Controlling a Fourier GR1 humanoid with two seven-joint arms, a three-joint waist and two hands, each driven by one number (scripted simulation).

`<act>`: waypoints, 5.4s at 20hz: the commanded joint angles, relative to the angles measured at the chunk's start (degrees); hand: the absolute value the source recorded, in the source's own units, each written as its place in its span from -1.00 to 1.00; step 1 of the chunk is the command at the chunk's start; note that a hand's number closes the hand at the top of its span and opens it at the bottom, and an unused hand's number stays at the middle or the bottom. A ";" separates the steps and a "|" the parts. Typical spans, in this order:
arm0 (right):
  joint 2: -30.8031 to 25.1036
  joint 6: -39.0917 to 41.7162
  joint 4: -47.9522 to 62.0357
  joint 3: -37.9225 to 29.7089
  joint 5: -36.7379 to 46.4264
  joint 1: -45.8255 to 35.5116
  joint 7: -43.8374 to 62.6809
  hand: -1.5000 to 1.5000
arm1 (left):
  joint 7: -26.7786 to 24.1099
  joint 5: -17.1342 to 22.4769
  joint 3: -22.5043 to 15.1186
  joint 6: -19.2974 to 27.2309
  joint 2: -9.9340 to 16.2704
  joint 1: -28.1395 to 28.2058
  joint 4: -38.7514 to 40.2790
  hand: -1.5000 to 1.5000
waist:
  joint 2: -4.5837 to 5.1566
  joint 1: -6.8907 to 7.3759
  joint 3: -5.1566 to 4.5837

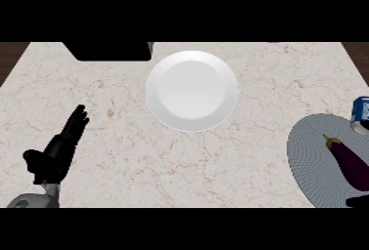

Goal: Pick the eggplant from the placemat and place it in the plate

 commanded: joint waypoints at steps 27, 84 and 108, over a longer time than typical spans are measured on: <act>15.28 19.19 22.54 0.06 23.36 -16.44 9.22 -1.00 | 3.07 -4.07 6.35 -5.85 -3.11 -0.08 -2.80 0.00 | 0.07 0.50 0.12; 34.82 14.04 4.38 -4.29 31.50 -43.32 1.22 1.00 | 3.91 -12.20 8.81 -5.04 -9.26 -5.00 1.41 0.00 | 0.14 0.40 0.09; 52.43 -17.86 60.41 0.82 28.75 -70.24 2.62 -1.00 | 2.70 -11.37 10.31 -8.27 -8.87 -3.32 -0.30 0.00 | 0.61 2.18 0.09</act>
